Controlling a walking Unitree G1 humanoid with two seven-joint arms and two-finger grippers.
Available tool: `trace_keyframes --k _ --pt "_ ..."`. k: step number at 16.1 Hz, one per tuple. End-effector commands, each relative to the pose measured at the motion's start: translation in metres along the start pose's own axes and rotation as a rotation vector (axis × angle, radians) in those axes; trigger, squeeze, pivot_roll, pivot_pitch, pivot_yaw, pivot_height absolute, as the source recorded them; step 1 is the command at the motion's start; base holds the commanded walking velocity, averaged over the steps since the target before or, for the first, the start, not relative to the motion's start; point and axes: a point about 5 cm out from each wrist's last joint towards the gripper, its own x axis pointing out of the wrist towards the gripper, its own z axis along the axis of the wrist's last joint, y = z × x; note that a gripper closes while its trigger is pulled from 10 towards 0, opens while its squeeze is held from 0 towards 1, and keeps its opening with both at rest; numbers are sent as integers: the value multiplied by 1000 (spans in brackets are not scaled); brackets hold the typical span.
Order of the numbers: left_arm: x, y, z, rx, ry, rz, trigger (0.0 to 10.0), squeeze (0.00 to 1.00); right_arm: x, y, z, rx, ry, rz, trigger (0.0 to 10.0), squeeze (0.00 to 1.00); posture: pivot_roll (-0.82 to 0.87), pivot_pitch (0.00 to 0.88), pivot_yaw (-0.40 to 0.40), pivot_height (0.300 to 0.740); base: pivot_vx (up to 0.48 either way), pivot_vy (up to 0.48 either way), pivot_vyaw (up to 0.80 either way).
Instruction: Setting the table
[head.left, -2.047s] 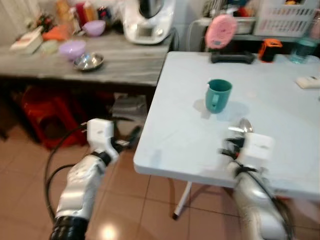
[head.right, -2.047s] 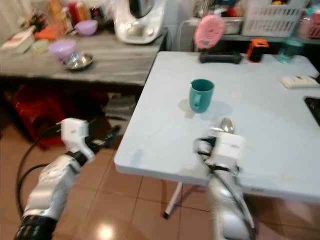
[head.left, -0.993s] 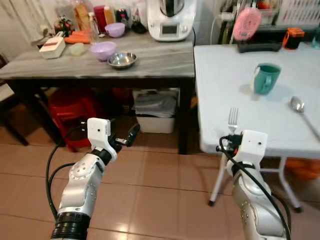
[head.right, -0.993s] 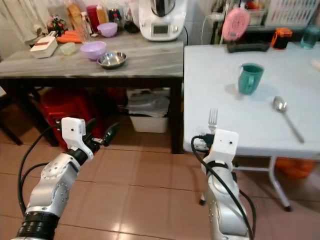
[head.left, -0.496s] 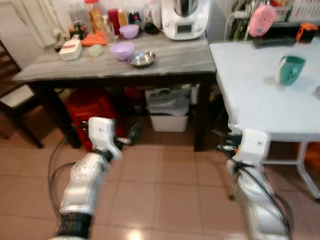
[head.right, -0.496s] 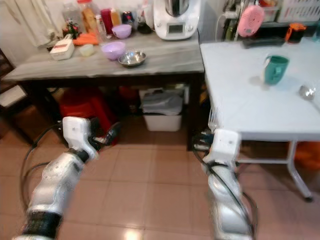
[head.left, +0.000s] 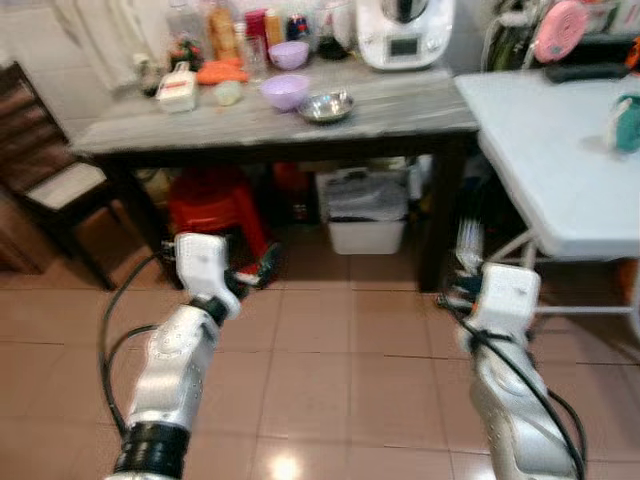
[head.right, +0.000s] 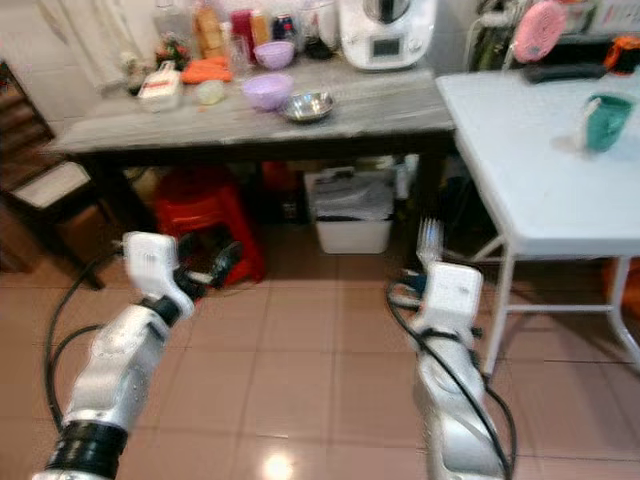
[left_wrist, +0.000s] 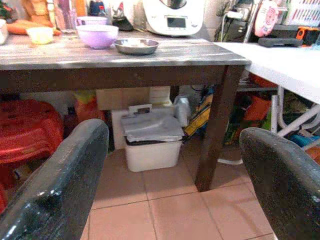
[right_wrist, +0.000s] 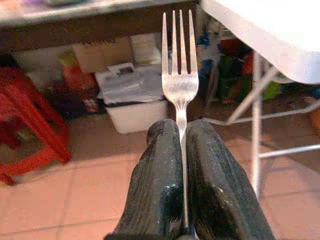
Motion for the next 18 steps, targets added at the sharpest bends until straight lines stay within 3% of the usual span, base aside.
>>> trace_keyframes --k 1,8,14,18 --pt "-3 10 2 26 -4 31 10000 0 1 4 9 3 -47 21 10000 0 -97 0 87 740 0 0 0" --pt "-4 2 -3 8 -6 3 10000 0 1 6 13 -29 -77 48 10000 0 -98 0 80 740 211 0 0" --pt "-26 20 -11 83 15 144 10000 0 -14 7 34 -94 -262 97 10000 0 -95 0 82 740 326 0 0" --pt "-31 21 -14 82 25 149 10000 0 -16 6 32 -101 -270 94 10000 0 -90 0 84 740 313 0 0"
